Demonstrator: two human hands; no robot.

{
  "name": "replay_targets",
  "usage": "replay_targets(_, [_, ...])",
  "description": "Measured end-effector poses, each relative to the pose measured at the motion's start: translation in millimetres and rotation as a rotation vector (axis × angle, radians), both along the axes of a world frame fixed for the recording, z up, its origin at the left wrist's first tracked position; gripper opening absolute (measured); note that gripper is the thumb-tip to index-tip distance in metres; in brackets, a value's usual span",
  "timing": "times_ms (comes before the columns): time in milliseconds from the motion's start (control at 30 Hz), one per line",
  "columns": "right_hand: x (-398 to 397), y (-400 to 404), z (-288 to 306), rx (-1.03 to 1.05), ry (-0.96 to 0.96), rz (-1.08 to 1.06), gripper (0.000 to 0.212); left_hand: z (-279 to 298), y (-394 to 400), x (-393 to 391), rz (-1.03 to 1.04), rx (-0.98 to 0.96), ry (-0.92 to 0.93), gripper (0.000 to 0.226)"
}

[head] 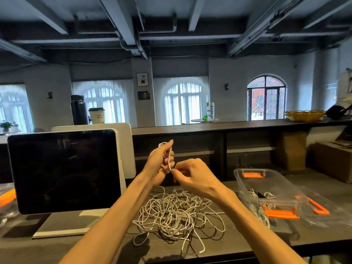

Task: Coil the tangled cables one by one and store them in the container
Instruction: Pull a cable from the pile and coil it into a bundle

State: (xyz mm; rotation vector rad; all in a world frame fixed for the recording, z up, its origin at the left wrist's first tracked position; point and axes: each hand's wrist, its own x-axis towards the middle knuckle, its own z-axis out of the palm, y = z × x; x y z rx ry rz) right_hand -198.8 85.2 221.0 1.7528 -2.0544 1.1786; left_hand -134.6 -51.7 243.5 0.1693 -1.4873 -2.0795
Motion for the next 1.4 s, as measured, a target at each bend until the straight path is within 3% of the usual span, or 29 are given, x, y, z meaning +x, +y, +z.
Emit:
replay_targets(267, [-2,3,0,-0.033,0.007,-0.026,0.031,6,11,8,-0.046,0.059,0.051,0.016])
replay_targets(433, [-6,14,-14,0.055,-0.16,0.048,0.033,15,-6,16,0.074,0.098,0.078,0.017])
replay_targets(567, [-15,25,-13,0.054,-0.267,0.106,0.022,15,-21,25,0.251,-0.1,-0.049,0.02])
replay_targets(633, [-17,23,-4,-0.037,-0.17,0.101,0.019,10,-17,25,0.264,-0.287,-0.197,0.023])
replay_targets(700, [-15,15,7,-0.081,-0.101,0.103,0.019,6,-8,25,0.169,-0.404,-0.278,0.033])
replay_targets(900, [-20,2,22,-0.136,-0.096,0.119,0.019,4,9,29,-0.116,-0.39,-0.289,0.07])
replay_targets(1033, [-21,1,23,-0.211,-0.091,0.051,0.019,1,13,24,-0.076,-0.483,-0.267,0.075])
replay_targets(1167, [-20,0,24,-0.266,-0.124,0.053,0.019,1,14,25,-0.25,-0.238,-0.226,0.073])
replay_targets(1400, [-20,2,23,-0.354,-0.226,0.062,0.021,-6,19,27,-0.401,-0.175,-0.149,0.06])
